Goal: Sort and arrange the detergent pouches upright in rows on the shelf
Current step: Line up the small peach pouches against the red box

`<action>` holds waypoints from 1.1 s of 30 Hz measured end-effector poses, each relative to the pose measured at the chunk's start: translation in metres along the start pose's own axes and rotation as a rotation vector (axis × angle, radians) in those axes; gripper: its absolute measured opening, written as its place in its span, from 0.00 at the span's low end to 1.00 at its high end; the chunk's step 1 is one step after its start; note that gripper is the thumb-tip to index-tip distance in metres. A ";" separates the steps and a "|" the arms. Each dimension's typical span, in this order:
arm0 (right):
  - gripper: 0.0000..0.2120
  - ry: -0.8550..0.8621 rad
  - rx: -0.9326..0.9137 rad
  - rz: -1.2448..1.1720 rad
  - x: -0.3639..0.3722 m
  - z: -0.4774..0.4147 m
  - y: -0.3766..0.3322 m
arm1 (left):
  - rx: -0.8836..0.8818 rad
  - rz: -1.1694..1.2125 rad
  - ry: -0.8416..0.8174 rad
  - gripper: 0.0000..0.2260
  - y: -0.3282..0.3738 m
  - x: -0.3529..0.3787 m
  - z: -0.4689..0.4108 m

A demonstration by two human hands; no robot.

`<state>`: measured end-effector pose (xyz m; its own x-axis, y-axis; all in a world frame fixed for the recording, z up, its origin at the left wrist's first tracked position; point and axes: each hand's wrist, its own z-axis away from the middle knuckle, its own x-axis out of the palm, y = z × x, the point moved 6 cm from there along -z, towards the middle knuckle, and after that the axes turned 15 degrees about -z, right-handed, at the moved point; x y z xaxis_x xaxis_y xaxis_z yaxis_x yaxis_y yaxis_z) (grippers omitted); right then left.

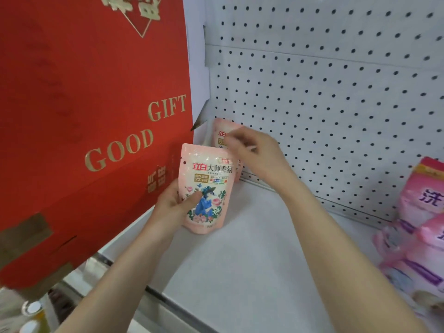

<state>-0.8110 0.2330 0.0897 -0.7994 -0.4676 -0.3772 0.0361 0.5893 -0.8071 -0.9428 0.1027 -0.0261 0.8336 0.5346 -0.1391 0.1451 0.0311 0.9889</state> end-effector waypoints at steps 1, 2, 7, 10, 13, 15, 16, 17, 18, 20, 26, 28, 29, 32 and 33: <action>0.06 -0.129 0.075 0.021 0.007 0.003 0.003 | 0.008 0.011 -0.029 0.17 0.001 0.004 -0.002; 0.06 -0.183 0.120 0.030 0.010 0.005 0.007 | 0.012 0.024 -0.047 0.17 0.002 0.007 -0.004; 0.05 0.009 0.068 0.079 0.004 -0.011 0.024 | 0.038 -0.219 0.181 0.23 0.001 0.002 -0.020; 0.06 0.063 0.015 0.191 0.008 -0.028 0.030 | 0.051 -0.450 0.234 0.27 -0.005 0.003 -0.029; 0.06 0.085 -0.014 0.328 0.011 -0.045 0.036 | 0.053 -0.653 0.090 0.27 -0.008 0.022 -0.039; 0.06 0.075 -0.046 0.400 0.011 -0.053 0.037 | 0.062 -0.780 -0.019 0.26 -0.007 0.035 -0.043; 0.07 0.065 -0.061 0.413 0.011 -0.056 0.037 | 0.071 -0.822 -0.053 0.26 -0.006 0.040 -0.045; 0.08 0.052 -0.076 0.422 0.010 -0.058 0.036 | 0.082 -0.854 -0.075 0.26 -0.005 0.044 -0.047; 0.09 0.038 -0.090 0.432 0.010 -0.060 0.037 | 0.090 -0.880 -0.089 0.27 -0.005 0.047 -0.048; 0.10 0.023 -0.118 0.462 0.010 -0.060 0.037 | 0.100 -0.920 -0.103 0.27 -0.007 0.050 -0.050; 0.18 0.032 -0.161 0.545 0.006 -0.041 0.036 | 0.134 -0.978 -0.125 0.26 -0.007 0.048 -0.046; 0.20 0.077 -0.173 0.594 -0.001 -0.024 0.030 | 0.167 -0.971 -0.128 0.26 -0.005 0.045 -0.040; 0.20 0.102 -0.178 0.621 -0.005 -0.013 0.026 | 0.187 -0.965 -0.126 0.25 -0.003 0.044 -0.037; 0.21 0.154 -0.167 0.705 -0.017 0.032 0.016 | 0.282 -0.985 -0.145 0.21 0.008 0.047 -0.016; 0.20 0.168 -0.167 0.732 -0.021 0.051 0.011 | 0.323 -1.002 -0.162 0.20 0.013 0.051 -0.007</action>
<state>-0.7631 0.2163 0.0657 -0.6875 0.1786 -0.7039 0.5105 0.8082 -0.2936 -0.9023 0.1357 -0.0200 0.3133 0.2696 -0.9106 0.9189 0.1559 0.3623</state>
